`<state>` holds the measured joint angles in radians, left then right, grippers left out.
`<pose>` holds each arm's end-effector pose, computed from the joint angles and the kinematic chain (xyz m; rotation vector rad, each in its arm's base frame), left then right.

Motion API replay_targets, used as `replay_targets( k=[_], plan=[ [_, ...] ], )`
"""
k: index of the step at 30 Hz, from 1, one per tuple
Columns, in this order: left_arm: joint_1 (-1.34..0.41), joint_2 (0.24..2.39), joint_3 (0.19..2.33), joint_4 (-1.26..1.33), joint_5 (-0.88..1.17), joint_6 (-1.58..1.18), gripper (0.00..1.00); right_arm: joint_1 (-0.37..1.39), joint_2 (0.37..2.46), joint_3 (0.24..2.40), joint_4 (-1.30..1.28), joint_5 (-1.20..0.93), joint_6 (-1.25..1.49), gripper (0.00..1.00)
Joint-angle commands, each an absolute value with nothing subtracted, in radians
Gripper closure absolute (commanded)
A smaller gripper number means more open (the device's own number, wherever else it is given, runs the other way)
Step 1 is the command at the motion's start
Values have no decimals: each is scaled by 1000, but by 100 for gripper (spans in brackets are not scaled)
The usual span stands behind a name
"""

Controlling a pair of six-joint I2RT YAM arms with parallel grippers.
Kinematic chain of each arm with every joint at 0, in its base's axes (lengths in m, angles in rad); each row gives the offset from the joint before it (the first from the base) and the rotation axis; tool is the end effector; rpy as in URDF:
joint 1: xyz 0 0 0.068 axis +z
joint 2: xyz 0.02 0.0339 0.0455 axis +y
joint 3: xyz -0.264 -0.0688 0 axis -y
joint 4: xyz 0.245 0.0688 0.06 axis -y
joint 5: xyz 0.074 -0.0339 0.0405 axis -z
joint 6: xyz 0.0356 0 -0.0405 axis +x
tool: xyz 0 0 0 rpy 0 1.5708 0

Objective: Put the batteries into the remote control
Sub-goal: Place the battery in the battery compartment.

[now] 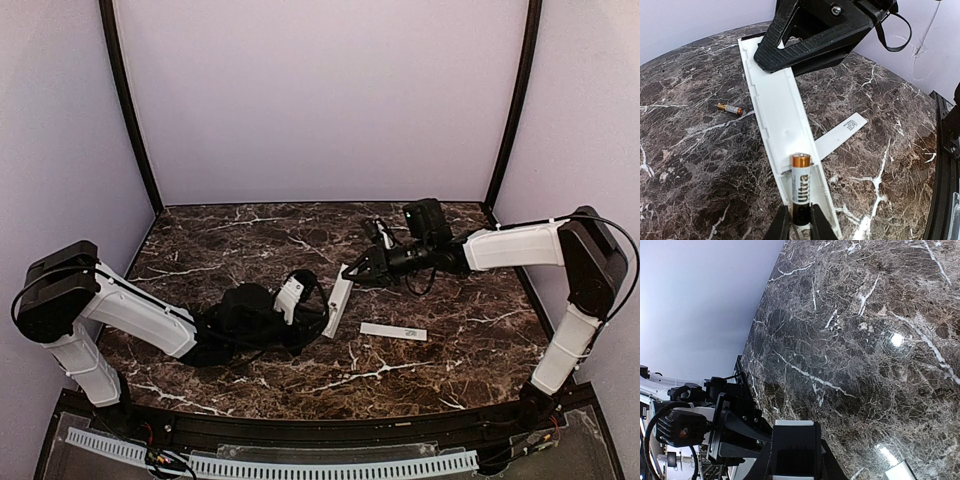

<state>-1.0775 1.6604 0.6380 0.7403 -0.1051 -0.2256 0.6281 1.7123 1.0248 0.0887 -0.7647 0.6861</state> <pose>0.1584 -0.2868 0.1682 0.7275 1.7879 -0.7981 0.2825 0.2356 0.2096 -0.4342 2.3816 1.5180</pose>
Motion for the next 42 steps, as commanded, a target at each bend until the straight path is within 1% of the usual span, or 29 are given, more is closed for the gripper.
replay_targets(
  k=[1,5,13,16,24,26,30,31,33,38,39,42],
  plan=[
    [-1079,1668,622,692,-110,-242,84,626,1672,1056,108,-787,685,100],
    [-1078,1669,634,673,-105,-245,79,626,1676,1058,95,-780,678,100],
    [-1079,1672,672,625,-106,-243,76,626,1690,1068,65,-770,654,100],
    [-1079,1672,678,621,-109,-247,69,626,1691,1070,60,-769,651,100],
    [-1079,1666,682,610,-112,-265,62,626,1691,1074,50,-767,639,100],
    [-1079,1657,680,606,-106,-254,59,626,1693,1074,49,-769,634,100],
    [-1079,1618,669,596,-83,-225,47,626,1697,1072,39,-775,617,100],
    [-1079,1601,667,587,-78,-215,42,626,1699,1071,38,-778,612,100],
    [-1078,1574,661,577,-70,-201,37,626,1701,1070,34,-780,604,100],
    [-1070,1515,651,547,-55,-165,33,625,1712,1063,47,-807,584,100],
    [-1067,1490,647,523,-48,-153,31,625,1714,1060,55,-814,581,100],
    [-1047,1410,619,482,24,-100,27,626,1721,1051,87,-839,566,100]
  ],
)
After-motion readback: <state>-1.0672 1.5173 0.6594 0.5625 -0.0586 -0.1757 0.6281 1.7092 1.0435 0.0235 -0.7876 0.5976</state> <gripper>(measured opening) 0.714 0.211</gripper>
